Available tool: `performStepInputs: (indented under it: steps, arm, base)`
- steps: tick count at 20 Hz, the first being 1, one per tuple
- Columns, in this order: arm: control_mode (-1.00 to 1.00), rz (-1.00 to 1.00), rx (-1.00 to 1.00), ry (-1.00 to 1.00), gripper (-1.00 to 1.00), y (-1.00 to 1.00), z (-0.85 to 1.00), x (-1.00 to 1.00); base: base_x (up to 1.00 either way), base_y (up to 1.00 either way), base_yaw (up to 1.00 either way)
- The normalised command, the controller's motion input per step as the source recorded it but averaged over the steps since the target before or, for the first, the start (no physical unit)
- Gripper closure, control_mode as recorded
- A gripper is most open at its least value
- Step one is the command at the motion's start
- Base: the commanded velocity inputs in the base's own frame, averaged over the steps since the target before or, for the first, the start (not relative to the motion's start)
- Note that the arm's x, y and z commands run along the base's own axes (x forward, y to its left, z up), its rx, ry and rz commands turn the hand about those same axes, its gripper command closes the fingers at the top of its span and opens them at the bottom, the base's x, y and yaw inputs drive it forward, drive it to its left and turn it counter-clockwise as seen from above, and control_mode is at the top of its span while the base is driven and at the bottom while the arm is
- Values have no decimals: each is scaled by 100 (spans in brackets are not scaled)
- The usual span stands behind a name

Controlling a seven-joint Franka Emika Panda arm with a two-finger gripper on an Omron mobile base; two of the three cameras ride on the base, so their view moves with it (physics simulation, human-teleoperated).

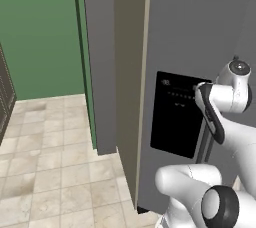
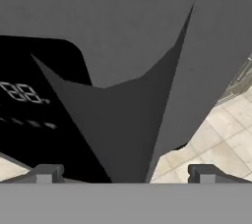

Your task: Take the bottled waters from the counter and place them in the freezer to freeze. Close the freezer door after placing the bottles.

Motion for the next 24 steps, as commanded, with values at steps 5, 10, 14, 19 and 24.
performStepInputs:
  steps: [5,10,14,19,24]
  arm:
    - [-100,2,0,0,-100,-10,0,38]
    - [-100,10,0,-5,-100,-12,0,32]
    - [-100,11,0,-2,-100,-16,0,28]
    - [-100,7,0,0,-100,-15,0,33]
    - [-100,1,0,0,-100,-1,0,34]
  base:
    - [0,0,0]
    - [0,0,0]
    - [0,0,0]
    - [0,0,0]
    - [0,0,0]
